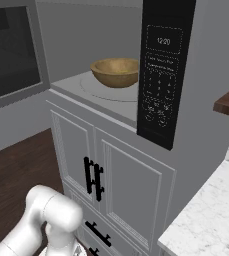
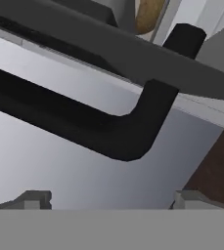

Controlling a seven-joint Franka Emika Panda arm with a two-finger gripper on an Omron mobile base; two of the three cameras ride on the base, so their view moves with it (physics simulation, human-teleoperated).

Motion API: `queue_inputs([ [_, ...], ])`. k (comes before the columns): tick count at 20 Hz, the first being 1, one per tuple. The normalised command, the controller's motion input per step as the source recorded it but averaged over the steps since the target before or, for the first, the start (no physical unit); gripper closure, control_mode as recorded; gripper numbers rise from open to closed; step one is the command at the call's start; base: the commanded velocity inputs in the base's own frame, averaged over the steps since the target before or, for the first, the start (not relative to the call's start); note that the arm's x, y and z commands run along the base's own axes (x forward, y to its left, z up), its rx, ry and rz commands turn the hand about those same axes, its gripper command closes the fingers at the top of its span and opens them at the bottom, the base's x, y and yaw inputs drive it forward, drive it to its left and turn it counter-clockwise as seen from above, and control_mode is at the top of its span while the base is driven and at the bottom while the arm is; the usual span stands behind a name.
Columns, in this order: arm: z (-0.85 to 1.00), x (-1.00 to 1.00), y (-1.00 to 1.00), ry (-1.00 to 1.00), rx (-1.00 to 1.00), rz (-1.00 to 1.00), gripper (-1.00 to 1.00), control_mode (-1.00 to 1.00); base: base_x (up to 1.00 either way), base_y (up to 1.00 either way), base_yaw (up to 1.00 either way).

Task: Pick the cucumber from the sink and place it in the bowl. Then pick the bowl and place it in the microwave. Then close the microwave door and press the start button.

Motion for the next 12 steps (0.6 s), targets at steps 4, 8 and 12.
queue_inputs([
  [4,-0.02,0.12,-0.28,-0.03,0.19,-0.03,-1.00,-1.00,0.00,0.00,0.00],
  [8,0.09,-0.22,-0.56,-0.16,0.17,-0.06,-1.00,-1.00,0.00,0.00,0.00],
  [12,0.15,-0.14,-0.89,-0.17,0.23,-0.07,-1.00,-1.00,0.00,0.00,0.00],
])
